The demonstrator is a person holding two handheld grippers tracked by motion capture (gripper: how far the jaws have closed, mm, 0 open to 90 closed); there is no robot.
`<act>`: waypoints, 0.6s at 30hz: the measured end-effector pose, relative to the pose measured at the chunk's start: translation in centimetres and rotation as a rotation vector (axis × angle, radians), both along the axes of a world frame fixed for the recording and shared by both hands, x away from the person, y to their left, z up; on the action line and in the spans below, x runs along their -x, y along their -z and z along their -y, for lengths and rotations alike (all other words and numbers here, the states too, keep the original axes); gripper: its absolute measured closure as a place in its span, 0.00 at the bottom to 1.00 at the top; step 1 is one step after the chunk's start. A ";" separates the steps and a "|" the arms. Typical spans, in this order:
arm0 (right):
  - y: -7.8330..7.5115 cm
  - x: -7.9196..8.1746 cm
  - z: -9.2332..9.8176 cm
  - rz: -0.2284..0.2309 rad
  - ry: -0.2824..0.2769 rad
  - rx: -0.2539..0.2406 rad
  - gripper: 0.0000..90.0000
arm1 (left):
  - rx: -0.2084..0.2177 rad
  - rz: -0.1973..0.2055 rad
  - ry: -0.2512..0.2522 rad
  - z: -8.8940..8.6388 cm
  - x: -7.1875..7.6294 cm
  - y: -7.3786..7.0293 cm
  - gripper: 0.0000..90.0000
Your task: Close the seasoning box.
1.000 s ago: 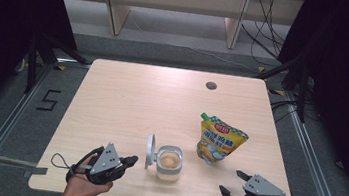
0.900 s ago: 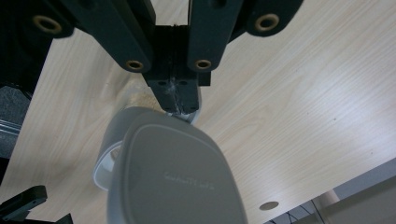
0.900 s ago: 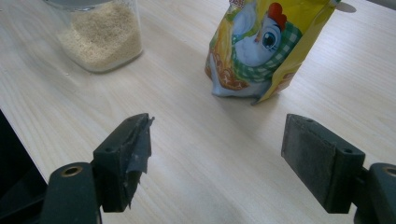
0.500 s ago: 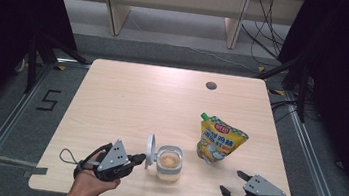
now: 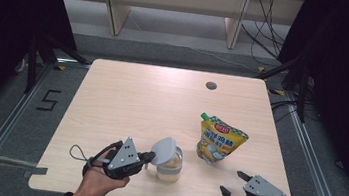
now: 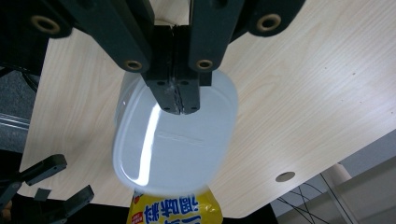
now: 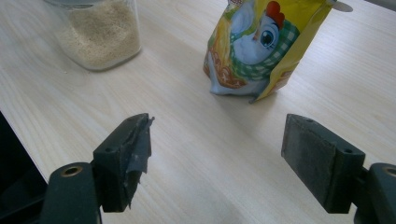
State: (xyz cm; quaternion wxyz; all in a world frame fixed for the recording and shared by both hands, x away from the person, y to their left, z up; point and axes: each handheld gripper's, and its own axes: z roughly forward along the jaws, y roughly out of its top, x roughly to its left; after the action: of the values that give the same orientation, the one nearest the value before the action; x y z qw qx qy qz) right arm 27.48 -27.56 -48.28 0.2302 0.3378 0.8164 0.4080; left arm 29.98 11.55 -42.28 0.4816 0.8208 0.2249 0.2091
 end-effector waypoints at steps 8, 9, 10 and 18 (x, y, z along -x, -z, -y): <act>0.0 -0.1 0.0 0.016 -0.009 0.008 0.28 | 0.042 -0.013 -0.013 -0.8 -0.1 -0.4 0.85; 0.0 -0.1 0.0 0.012 -0.008 0.007 0.28 | 0.036 -0.013 -0.012 -0.9 -0.2 -0.4 0.83; 0.0 0.0 0.0 0.011 -0.008 0.008 0.28 | 0.049 -0.025 -0.013 -0.9 -0.2 -0.4 0.81; 0.0 0.0 -0.1 0.007 -0.002 0.007 0.28 | 0.103 -0.035 -0.029 -1.4 -0.3 -0.5 0.53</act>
State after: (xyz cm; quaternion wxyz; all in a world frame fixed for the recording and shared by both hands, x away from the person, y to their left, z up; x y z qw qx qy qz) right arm 27.45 -27.50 -48.29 0.2337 0.3349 0.8174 0.4064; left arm 30.27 12.92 -41.77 0.5161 0.7952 0.2555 0.1897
